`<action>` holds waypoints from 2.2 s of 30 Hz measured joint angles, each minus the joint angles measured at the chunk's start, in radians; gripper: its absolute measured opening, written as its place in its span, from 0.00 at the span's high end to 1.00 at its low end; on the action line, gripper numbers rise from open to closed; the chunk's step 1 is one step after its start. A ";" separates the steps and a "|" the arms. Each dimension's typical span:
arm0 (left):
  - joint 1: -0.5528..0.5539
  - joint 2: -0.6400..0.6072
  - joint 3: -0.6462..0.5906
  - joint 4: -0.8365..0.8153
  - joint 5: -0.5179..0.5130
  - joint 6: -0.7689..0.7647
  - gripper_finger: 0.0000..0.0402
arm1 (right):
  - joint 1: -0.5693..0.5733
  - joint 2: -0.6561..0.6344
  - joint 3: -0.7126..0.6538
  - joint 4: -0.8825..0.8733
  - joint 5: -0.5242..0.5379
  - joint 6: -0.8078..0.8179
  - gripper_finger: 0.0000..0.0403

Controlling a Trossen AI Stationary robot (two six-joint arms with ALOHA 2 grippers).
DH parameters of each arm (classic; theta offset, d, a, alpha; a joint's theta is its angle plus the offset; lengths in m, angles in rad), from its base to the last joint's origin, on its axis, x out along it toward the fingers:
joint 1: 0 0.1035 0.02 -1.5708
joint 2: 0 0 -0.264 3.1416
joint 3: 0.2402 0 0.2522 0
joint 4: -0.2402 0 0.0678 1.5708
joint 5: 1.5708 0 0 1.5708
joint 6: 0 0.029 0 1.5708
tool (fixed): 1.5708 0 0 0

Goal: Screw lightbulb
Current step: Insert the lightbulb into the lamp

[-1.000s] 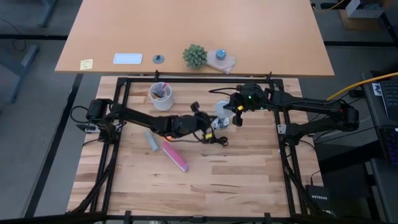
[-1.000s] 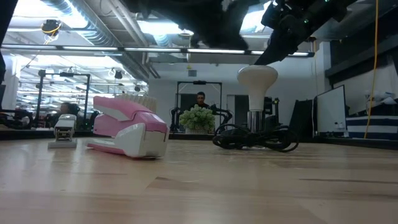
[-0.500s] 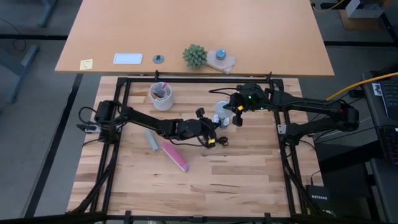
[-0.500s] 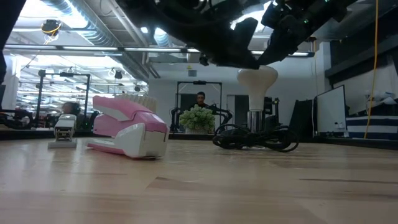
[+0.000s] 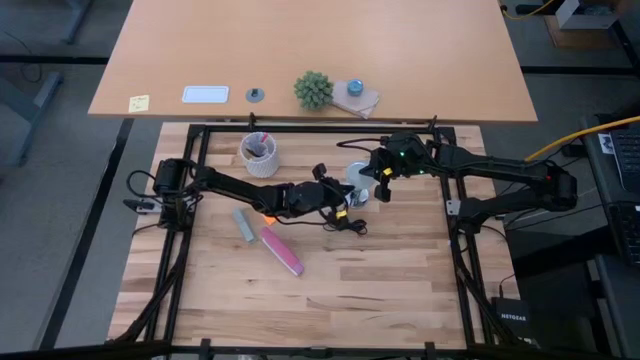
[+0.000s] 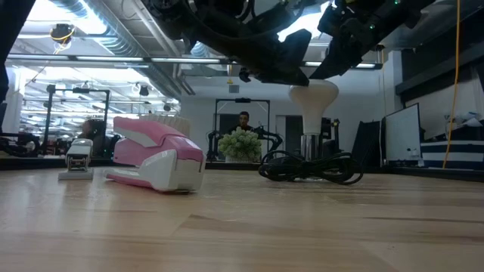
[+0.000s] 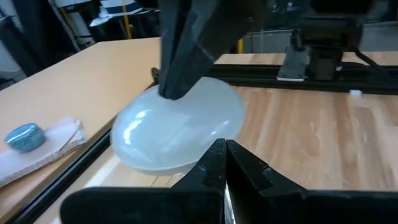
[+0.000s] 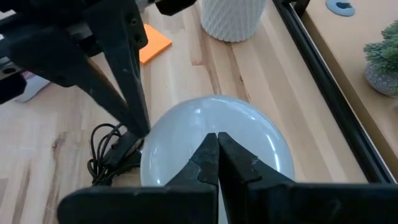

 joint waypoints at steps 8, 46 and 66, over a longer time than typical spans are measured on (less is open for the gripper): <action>-0.002 0.000 0.000 -0.015 -0.154 -0.018 1.00 | 0.000 0.000 0.000 -0.001 0.000 0.000 0.99; -0.098 -0.002 0.000 -0.023 -0.056 -0.028 1.00 | 0.002 0.000 0.000 0.001 0.052 0.001 0.99; 0.015 -0.001 0.000 -0.027 -0.047 -0.044 1.00 | 0.000 0.000 0.000 0.000 0.028 0.000 0.99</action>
